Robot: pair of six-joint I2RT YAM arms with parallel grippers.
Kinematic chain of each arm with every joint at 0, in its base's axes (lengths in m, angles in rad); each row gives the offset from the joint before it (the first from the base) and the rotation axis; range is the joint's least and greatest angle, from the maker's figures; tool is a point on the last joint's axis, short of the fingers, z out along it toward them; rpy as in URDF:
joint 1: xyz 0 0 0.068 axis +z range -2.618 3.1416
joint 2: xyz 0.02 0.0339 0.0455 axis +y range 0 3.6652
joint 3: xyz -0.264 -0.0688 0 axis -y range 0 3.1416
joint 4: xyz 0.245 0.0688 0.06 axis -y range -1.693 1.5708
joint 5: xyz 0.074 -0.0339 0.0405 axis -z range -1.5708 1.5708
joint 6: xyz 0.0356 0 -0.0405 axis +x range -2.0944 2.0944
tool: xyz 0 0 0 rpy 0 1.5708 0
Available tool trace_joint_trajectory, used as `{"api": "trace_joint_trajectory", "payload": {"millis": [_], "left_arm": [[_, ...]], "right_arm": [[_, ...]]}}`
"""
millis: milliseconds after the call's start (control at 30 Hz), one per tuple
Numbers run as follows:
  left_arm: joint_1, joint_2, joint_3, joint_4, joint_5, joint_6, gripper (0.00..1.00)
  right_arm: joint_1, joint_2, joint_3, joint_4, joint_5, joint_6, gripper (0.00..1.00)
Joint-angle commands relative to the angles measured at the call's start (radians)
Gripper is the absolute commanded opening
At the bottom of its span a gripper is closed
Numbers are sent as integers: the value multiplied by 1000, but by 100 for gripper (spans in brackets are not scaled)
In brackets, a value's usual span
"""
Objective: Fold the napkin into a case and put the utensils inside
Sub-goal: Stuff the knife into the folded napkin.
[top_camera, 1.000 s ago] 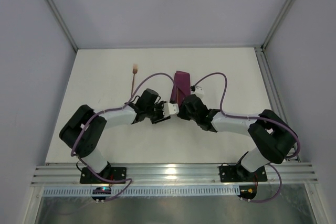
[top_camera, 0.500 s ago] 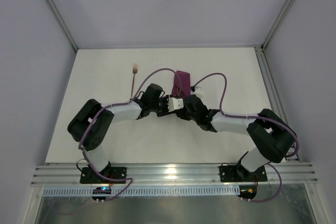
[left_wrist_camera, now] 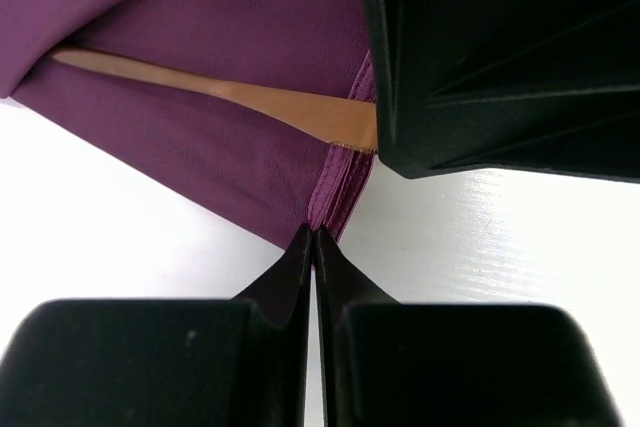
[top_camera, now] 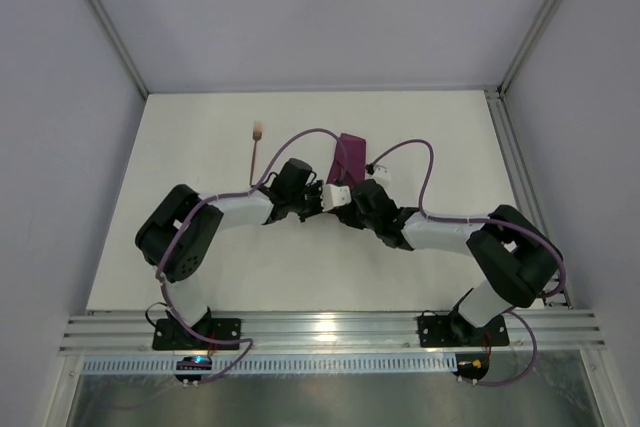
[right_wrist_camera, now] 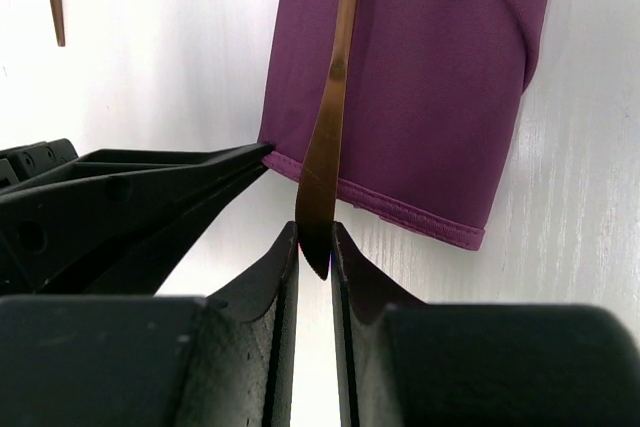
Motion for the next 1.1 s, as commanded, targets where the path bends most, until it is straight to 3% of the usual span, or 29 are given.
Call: {"api": "trace_joint_trajectory", "payload": {"millis": [0, 633, 1067], "left_arm": [[-9, -7, 20, -34, 20, -13, 0], [-17, -55, -3, -56, 106, -98, 0], [-17, -58, -1, -74, 117, -102, 0]], "right_arm": [[-8, 14, 16, 110, 0, 34, 3], [-68, 133, 81, 173, 6, 144, 3], [-82, 230, 140, 178, 38, 108, 4]]}}
